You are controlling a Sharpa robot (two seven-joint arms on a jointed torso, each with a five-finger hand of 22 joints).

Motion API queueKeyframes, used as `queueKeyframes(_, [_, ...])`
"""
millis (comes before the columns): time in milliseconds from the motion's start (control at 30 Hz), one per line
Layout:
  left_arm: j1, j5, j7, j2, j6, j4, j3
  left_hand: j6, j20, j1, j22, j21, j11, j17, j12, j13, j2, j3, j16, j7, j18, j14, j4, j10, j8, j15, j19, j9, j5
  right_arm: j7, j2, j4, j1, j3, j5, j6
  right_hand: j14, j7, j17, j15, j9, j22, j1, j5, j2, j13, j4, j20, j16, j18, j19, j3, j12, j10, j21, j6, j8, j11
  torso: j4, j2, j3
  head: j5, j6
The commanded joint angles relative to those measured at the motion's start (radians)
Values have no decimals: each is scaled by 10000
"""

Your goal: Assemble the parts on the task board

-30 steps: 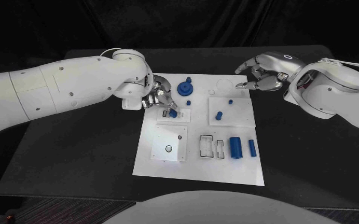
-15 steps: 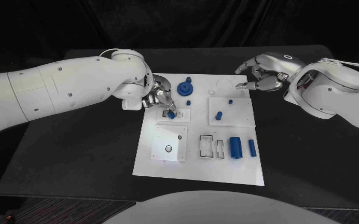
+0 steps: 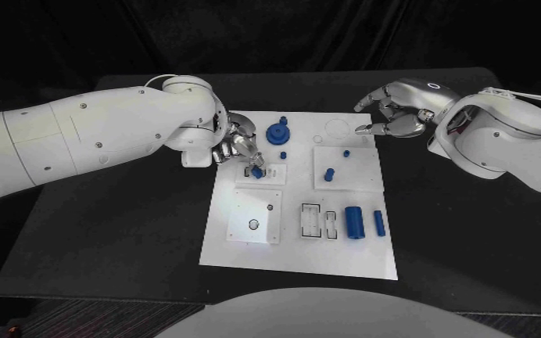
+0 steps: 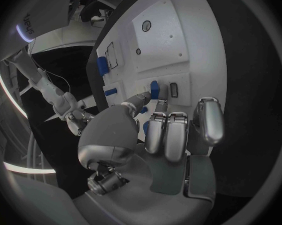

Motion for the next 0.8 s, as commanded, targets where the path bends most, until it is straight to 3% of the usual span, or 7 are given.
queueKeyframes(33, [-14, 37, 207, -88, -605, 131, 9, -7, -59, -70, 14, -70, -59, 1633, -46, 1801, -18, 298, -73, -42, 122, 479, -256, 350, 56, -42, 19, 19, -40, -179, -19, 24, -26, 5, -43, 31, 61, 2, -8, 66, -15, -9, 16, 52, 115, 812, -35, 34, -57, 111, -53, -40, -22, -71, -64, 102, 57, -1, 0, -1, 1, -5, -2])
queueKeyframes(400, [-11, -81, 197, -412, -1806, 609, 10, -30, -71, -207, 37, -78, -70, 1551, -100, 1733, 0, 463, -116, -47, 121, 443, -239, 306, 96, -56, 50, 124, 172, -153, -2, 7, -57, 5, -43, -66, 55, 2, -29, 67, -19, -18, 21, 52, 114, 797, -38, 35, -79, 116, -61, -44, -38, -85, -91, 107, 58, -1, 4, 1, 5, -24, -2])
queueKeyframes(800, [-85, -816, 368, -539, -2528, 885, 6, -44, -80, -409, 41, -101, -74, 1424, -161, 1652, 62, 547, -181, -47, 124, 392, -45, 257, 137, -66, 79, 219, 181, -101, 7, -9, -164, 4, -43, -190, 21, 7, -130, 71, -33, -72, 52, 59, 111, 706, -59, 38, -185, 139, -105, -55, -141, -176, -231, 118, 58, 3, -8, -5, 20, 50, -2])
